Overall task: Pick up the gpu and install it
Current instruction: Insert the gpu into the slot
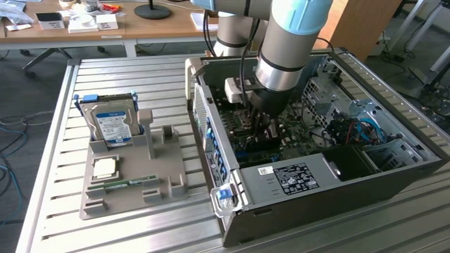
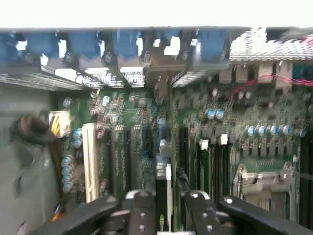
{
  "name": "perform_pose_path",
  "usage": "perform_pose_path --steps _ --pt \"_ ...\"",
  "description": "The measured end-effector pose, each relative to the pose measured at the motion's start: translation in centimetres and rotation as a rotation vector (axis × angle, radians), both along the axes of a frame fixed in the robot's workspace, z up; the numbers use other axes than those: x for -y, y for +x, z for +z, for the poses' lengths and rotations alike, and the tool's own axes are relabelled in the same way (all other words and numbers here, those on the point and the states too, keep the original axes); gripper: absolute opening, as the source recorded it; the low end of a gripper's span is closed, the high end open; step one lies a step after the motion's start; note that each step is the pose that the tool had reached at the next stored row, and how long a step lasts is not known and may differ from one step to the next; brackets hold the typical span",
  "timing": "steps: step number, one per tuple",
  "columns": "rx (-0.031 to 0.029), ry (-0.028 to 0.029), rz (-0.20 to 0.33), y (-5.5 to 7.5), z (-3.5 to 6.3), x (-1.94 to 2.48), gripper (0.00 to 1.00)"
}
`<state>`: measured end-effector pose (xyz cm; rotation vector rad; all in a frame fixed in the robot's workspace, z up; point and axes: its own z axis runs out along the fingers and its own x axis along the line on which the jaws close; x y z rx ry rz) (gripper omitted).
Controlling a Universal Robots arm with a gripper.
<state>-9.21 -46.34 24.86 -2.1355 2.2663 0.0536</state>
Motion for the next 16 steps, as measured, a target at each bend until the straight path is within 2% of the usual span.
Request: perform_pose_path --steps 1,2,4,5,6,11,16 --pt "0.0002 -0.0004 0.000 0.0 0.01 0.00 0.33" --pt "0.0000 -0.0009 0.001 0.0 0.03 0.01 0.33" --pt "-0.0001 -0.0010 0.001 0.0 0.04 0.02 0.45" --pt "-0.0002 -0.0011 0.001 0.0 0.04 0.01 0.45" --pt "-0.0002 -0.0011 0.001 0.0 0.04 0.01 0.51" --pt "-0.0004 -0.0016 0.001 0.0 0.15 0.02 0.51" --pt "-0.0002 -0.0013 0.001 0.0 1.18 0.01 0.51"
